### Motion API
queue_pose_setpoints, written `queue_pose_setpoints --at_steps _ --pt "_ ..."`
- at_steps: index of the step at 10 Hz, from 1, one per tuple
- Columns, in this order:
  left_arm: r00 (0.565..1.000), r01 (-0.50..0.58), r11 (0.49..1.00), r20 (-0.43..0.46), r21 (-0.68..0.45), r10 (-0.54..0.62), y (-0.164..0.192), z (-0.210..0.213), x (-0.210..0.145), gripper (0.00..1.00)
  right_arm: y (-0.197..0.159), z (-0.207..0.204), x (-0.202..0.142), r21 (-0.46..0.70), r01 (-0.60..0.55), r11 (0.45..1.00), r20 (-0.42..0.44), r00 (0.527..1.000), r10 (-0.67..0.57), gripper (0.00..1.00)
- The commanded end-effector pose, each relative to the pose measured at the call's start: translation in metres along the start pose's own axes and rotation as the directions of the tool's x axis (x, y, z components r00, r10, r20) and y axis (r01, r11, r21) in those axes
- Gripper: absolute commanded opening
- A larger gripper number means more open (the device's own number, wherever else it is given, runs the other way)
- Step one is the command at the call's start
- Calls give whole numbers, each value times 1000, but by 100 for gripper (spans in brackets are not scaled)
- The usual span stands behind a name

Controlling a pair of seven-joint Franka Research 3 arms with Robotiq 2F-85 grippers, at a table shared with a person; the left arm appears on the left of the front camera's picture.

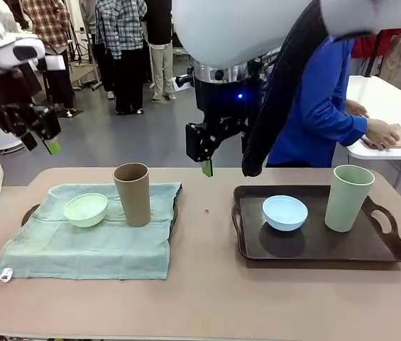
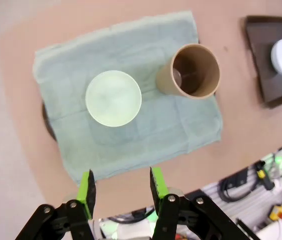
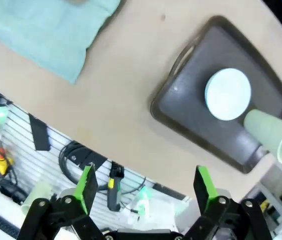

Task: Set up a tray with a mat and arrange the tableware.
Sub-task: Place the Picnic Bowl and Reusable plastic cup back onto the Handle tray in front of the human's position, then pick up the Picnic Bowl and Reusable plastic cup from the Handle tray in front of the human's position and hold them in the air.

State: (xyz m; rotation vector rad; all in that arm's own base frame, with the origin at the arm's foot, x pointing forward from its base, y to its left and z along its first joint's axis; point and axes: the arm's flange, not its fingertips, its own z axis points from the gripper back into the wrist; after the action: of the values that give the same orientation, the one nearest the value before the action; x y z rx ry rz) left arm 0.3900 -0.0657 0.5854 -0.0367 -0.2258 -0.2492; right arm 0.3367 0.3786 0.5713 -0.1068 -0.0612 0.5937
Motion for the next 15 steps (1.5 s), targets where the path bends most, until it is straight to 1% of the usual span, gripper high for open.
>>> queue_pose_setpoints --at_steps 1,15 --pt "999 44 999 -27 -13 -44 -1 -15 -3 59 -6 -7 7 11 -18 1000 16 1000 18 100" --pt "999 44 999 -27 -13 -44 -1 -15 -3 59 -6 -7 7 11 -18 1000 16 1000 18 100"
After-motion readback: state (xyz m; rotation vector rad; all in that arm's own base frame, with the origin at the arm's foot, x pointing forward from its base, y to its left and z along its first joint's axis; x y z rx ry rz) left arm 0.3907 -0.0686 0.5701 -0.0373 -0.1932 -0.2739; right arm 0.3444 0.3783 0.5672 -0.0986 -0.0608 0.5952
